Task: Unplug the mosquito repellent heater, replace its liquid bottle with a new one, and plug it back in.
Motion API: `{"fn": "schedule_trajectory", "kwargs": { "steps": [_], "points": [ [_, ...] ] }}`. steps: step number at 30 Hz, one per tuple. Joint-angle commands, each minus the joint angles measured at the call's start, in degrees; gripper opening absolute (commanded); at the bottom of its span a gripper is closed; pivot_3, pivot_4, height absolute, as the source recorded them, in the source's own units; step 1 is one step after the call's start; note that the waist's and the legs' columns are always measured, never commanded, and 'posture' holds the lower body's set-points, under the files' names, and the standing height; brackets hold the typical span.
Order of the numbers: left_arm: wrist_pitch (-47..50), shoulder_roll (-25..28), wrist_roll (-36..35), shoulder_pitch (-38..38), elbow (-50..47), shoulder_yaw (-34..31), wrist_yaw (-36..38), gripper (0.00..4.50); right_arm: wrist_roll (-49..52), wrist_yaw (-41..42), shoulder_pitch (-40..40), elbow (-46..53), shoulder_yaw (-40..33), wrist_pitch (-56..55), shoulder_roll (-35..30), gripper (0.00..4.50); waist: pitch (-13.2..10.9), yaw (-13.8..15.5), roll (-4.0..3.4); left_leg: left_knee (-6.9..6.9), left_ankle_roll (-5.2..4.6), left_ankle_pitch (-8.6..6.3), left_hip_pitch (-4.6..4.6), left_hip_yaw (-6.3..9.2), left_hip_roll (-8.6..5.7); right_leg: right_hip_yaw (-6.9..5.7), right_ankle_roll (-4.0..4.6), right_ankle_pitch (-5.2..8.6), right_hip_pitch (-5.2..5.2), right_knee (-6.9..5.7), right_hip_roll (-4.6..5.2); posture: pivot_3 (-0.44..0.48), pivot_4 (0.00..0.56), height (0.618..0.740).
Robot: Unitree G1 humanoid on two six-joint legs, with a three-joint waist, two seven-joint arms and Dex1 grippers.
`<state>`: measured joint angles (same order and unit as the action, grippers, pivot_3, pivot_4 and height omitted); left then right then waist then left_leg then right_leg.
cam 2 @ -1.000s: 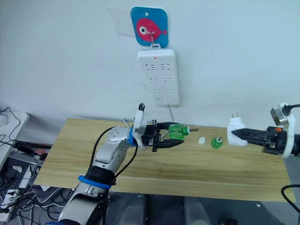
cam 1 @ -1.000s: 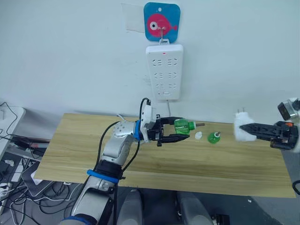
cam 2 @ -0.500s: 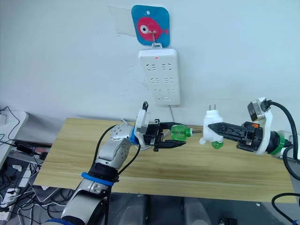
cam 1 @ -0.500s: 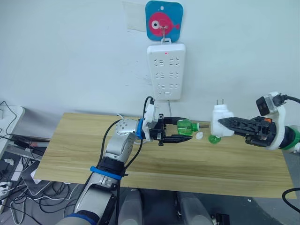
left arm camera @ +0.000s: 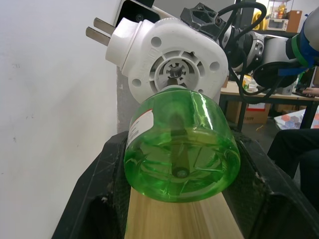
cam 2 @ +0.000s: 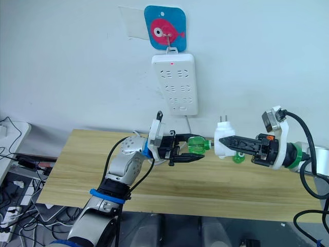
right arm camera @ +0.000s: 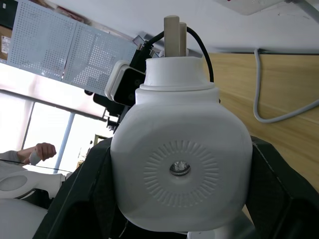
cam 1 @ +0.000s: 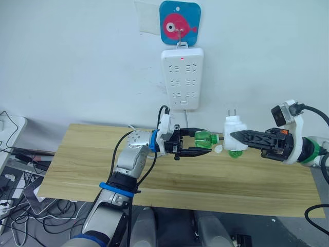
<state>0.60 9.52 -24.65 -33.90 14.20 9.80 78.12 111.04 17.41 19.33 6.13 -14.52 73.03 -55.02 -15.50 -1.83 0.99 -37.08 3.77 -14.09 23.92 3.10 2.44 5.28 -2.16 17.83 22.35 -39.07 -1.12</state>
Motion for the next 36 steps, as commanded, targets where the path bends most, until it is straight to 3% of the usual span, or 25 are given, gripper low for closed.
{"fn": "schedule_trajectory", "kwargs": {
  "steps": [1, 25, 36],
  "points": [
    [-0.7, -0.5, -0.5, -0.7, -1.4, 0.5, 0.5, 2.23, 2.0, 0.0, 0.2, 1.7, -0.9, -0.8, -0.7, 2.97, 0.0, 0.0, -0.01, 0.0, 0.0, 0.0, 0.0, 0.0, 0.0, -0.01, 0.0, 0.0, 0.0, 0.0, 0.0, -0.03, 0.232, 0.74],
    [-1.5, -1.0, -0.5, -1.8, -1.3, 1.0, 1.2, 2.23, 2.0, -0.9, -2.4, 2.5, -0.5, -1.3, -2.8, 2.97, 0.1, 0.0, -0.04, -0.07, 0.0, 0.01, 0.0, 0.01, -0.01, -0.03, 0.0, -0.01, 0.0, -0.07, 0.04, -0.022, 0.205, 0.74],
    [-2.2, -1.2, 0.2, -1.5, -0.9, 2.1, 1.9, 2.23, 2.0, -2.9, -0.8, 6.1, 1.6, -3.8, 0.5, 2.97, 0.1, 0.0, -0.04, -0.14, 0.0, 0.01, 0.0, 0.02, -0.01, -0.04, 0.0, -0.01, 0.0, -0.15, 0.04, -0.032, 0.21, 0.74]
  ]
}}
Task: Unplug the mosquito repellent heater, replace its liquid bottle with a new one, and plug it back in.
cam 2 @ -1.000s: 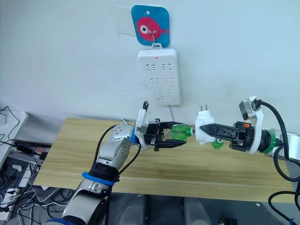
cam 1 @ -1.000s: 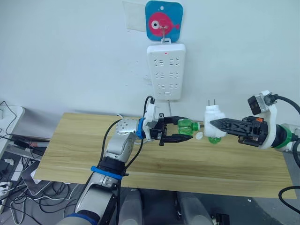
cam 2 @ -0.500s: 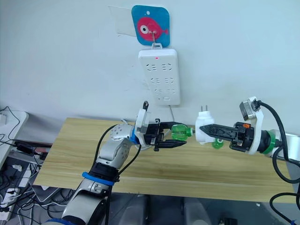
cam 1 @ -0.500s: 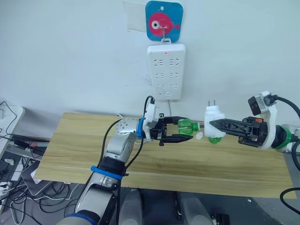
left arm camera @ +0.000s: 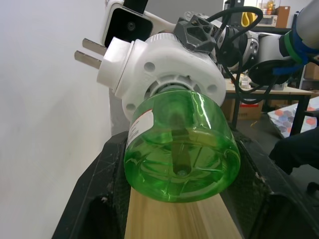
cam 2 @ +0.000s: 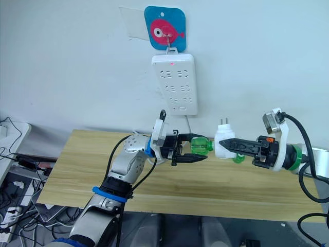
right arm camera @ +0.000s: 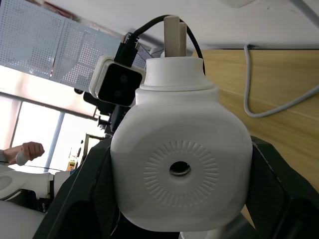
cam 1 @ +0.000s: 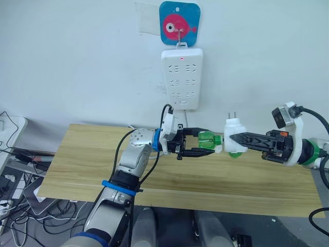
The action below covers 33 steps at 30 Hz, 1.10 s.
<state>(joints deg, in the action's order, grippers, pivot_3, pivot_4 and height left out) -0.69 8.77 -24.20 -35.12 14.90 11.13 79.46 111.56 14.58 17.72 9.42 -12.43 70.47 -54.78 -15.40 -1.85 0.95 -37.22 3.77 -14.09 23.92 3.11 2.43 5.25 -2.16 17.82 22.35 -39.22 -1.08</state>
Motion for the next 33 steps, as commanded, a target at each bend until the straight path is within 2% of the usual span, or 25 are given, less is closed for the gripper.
{"fn": "schedule_trajectory", "kwargs": {
  "steps": [1, 13, 22, 26, 27, 33],
  "points": [
    [-1.0, -0.5, -0.2, -0.4, -1.4, 0.8, 0.6, 2.23, 1.4, -0.1, 0.8, 3.1, -0.3, -1.3, 0.2, 2.97, 0.0, 0.0, 0.0, -0.01, 0.0, 0.0, 0.0, 0.0, -0.01, 0.0, 0.0, 0.0, 0.0, -0.01, 0.0, -0.033, 0.212, 0.74],
    [-2.0, -0.1, 0.4, -0.2, -1.5, 1.5, 1.9, 2.23, 1.4, -5.4, 2.9, 5.1, 2.8, -3.6, 1.7, 2.97, 0.0, 0.0, 0.0, -0.68, -0.01, -0.01, 0.0, 0.07, -0.07, 0.05, -0.01, 0.0, -0.01, -0.68, 0.0, -0.028, 0.215, 0.74],
    [-0.2, -0.8, -0.5, -0.5, -1.7, 0.5, 0.4, 2.23, 1.4, -3.9, 3.8, 6.4, 3.4, -3.5, 3.0, 2.97, 0.0, 0.0, 0.0, -0.73, -0.03, 0.01, 0.0, 0.08, -0.08, 0.06, -0.1, -0.05, -0.01, -0.72, 0.0, -0.027, 0.215, 0.74],
    [-0.6, -0.6, -0.1, -0.7, -1.5, 0.4, 0.6, 2.23, 1.4, -3.3, 3.7, 5.8, 3.0, -3.1, 2.8, 4.34, 0.0, 0.0, 0.0, -0.73, -0.04, 0.01, 0.01, 0.08, -0.09, 0.06, -0.1, -0.05, -0.01, -0.7, 0.0, -0.027, 0.215, 0.74],
    [-0.5, -0.5, -0.2, -0.6, -1.5, 0.3, 0.5, 2.23, 1.4, -2.8, 3.7, 5.8, 3.1, -2.8, 2.5, 4.47, 0.0, 0.0, 0.0, -0.73, -0.04, 0.01, 0.02, 0.08, -0.11, 0.06, -0.1, -0.05, -0.01, -0.7, 0.01, -0.027, 0.215, 0.74],
    [0.9, -0.6, -0.9, -0.7, -2.0, 0.1, -0.7, 2.23, 1.4, -1.7, 2.2, 7.0, 3.7, -3.2, 1.9, 4.47, 0.0, 0.0, 0.0, -0.73, -0.04, 0.01, 0.0, 0.08, -0.09, 0.07, -0.1, -0.05, -0.01, -0.71, 0.0, -0.024, 0.22, 0.74]
  ]
}}
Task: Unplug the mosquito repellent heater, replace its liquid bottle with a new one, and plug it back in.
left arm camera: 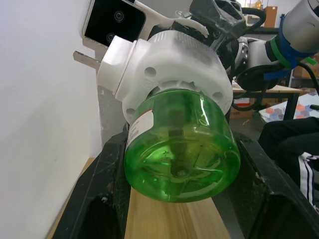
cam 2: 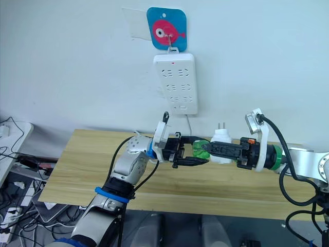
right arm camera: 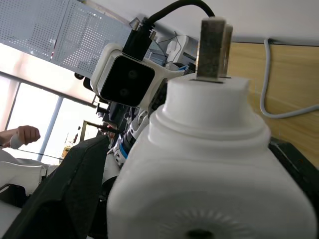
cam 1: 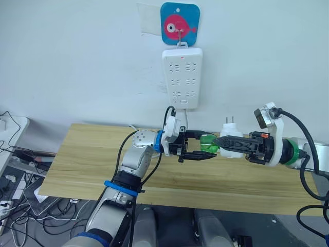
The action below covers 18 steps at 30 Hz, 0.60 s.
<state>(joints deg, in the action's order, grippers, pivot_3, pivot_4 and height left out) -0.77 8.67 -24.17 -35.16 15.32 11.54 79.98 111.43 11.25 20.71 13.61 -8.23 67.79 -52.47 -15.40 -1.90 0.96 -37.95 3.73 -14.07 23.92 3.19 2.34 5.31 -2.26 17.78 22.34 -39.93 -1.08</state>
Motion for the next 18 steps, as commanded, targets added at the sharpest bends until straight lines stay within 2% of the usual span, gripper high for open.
{"fn": "schedule_trajectory", "kwargs": {
  "steps": [1, 9, 18],
  "points": [
    [1.1, -0.4, -1.0, -0.6, -2.6, -0.2, -1.3, 2.23, 1.6, 1.7, -1.2, 3.1, -0.2, -0.6, -0.4, 4.47, 0.0, 0.0, 0.0, 0.0, 0.0, 0.0, 0.01, 0.01, 0.0, -0.01, 0.0, 0.0, 0.0, 0.0, 0.0, -0.026, 0.222, 0.74],
    [2.0, -0.5, -1.2, -0.8, -2.5, -0.6, -1.9, 2.23, 1.6, 2.9, -1.9, 2.9, 0.9, 0.1, -1.5, 4.47, 0.0, 0.0, 0.0, -0.01, 0.0, 0.0, 0.01, 0.0, -0.01, 0.01, 0.0, 0.0, 0.0, 0.0, 0.0, -0.025, 0.226, 0.74],
    [3.9, -1.1, -2.0, -1.5, -2.2, -1.7, -4.7, 2.23, 1.6, 11.8, -5.8, 6.9, 2.3, 0.1, -7.1, 4.47, 0.0, 0.1, 0.01, 0.01, 0.0, 0.0, 0.02, 0.02, -0.02, -0.01, -0.01, 0.0, 0.0, 0.03, 0.01, -0.017, 0.233, 0.74]
  ]
}}
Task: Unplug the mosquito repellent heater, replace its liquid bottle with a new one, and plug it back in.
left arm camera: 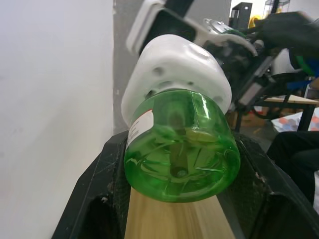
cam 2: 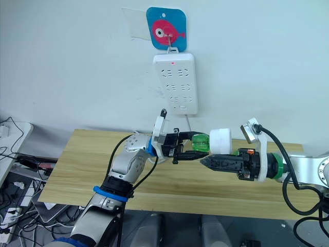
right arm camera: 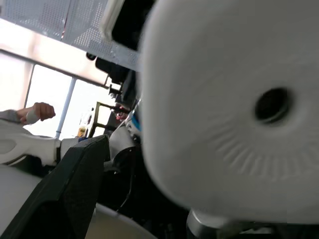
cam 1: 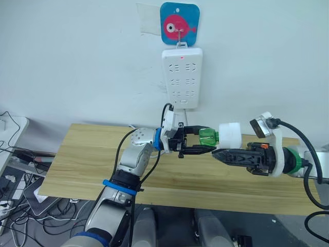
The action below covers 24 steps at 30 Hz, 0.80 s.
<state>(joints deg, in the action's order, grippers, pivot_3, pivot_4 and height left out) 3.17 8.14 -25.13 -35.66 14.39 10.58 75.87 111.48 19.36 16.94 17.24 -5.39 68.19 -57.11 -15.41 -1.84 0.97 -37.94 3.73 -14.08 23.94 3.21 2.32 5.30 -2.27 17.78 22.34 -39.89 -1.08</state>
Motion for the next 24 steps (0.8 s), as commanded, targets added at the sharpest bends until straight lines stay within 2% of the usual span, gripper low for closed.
{"fn": "schedule_trajectory", "kwargs": {
  "steps": [1, 5, 9, 11, 12, 15, 19, 24],
  "points": [
    [0.1, -0.6, -1.1, -1.1, -1.3, -0.9, -0.8, 2.23, 1.5, 5.5, -3.9, 4.1, -1.1, -0.2, -4.0, 4.47, 0.0, 0.0, 0.0, 0.0, 0.0, 0.0, 0.01, 0.01, 0.0, -0.01, 0.0, 0.0, 0.0, 0.0, 0.0, -0.017, 0.233, 0.74],
    [0.3, -0.4, -1.1, -0.8, -1.6, -1.1, -1.0, 2.23, 1.5, 11.7, -11.0, 4.0, -6.7, 1.3, -11.8, 4.47, 0.0, 0.2, 0.01, 0.0, 0.0, 0.0, 0.03, 0.03, -0.02, -0.03, 0.0, 0.0, 0.0, 0.03, 0.02, -0.016, 0.235, 0.74],
    [0.9, -0.2, -1.4, -0.3, -2.3, -1.1, -0.9, 2.23, 1.5, 9.2, -14.3, -1.0, -11.7, 1.5, -16.0, 4.47, 0.0, 0.0, 0.02, -0.03, 0.0, 0.0, -0.02, -0.02, -0.05, 0.04, -0.05, -0.03, -0.04, 0.01, 0.04, -0.018, 0.234, 0.74],
    [1.7, -0.2, -1.8, -0.4, -2.6, -1.1, -0.6, 2.23, -2.9, 9.1, -15.7, -5.4, -14.1, 1.7, -16.5, 4.47, 0.0, 0.0, 0.03, -0.03, -0.02, 0.01, -0.03, -0.02, -0.04, 0.04, -0.06, -0.03, -0.04, 0.0, 0.02, -0.022, 0.233, 0.74],
    [2.3, -0.1, -2.0, -0.4, -2.8, -1.1, -0.4, 2.23, -5.7, 8.5, -15.5, -7.4, -14.5, 0.9, -16.0, 4.31, 0.0, 0.0, 0.03, -0.03, -0.02, 0.02, -0.03, -0.02, -0.05, 0.04, -0.06, -0.03, -0.05, 0.01, 0.02, -0.027, 0.232, 0.74],
    [3.6, 0.2, -2.6, -0.5, -3.2, -0.9, 0.3, 2.23, -13.3, 7.9, -12.2, -10.6, -13.5, -2.0, -13.0, 3.55, 0.0, -0.1, 0.03, -0.02, -0.02, 0.02, -0.03, -0.07, -0.05, 0.09, -0.07, -0.03, -0.03, 0.02, 0.03, -0.031, 0.231, 0.74],
    [6.4, 1.0, -3.6, -0.8, -4.4, -0.4, 1.5, 2.23, -20.6, 4.6, -3.0, -14.7, -9.8, -4.1, -5.8, 2.05, 0.0, -0.5, 0.03, -0.01, -0.01, 0.02, -0.05, -0.08, -0.02, 0.11, -0.07, -0.03, -0.01, 0.01, 0.0, -0.032, 0.231, 0.74],
    [11.7, 2.1, -4.7, -0.5, -6.7, 0.0, 2.1, 2.23, -25.9, 3.2, 4.0, -15.3, -7.5, -4.0, 2.6, 0.15, 0.0, -0.6, 0.02, 0.02, -0.01, 0.02, -0.04, -0.06, -0.02, 0.09, -0.07, -0.03, 0.0, 0.01, 0.0, -0.028, 0.233, 0.74]
  ]
}}
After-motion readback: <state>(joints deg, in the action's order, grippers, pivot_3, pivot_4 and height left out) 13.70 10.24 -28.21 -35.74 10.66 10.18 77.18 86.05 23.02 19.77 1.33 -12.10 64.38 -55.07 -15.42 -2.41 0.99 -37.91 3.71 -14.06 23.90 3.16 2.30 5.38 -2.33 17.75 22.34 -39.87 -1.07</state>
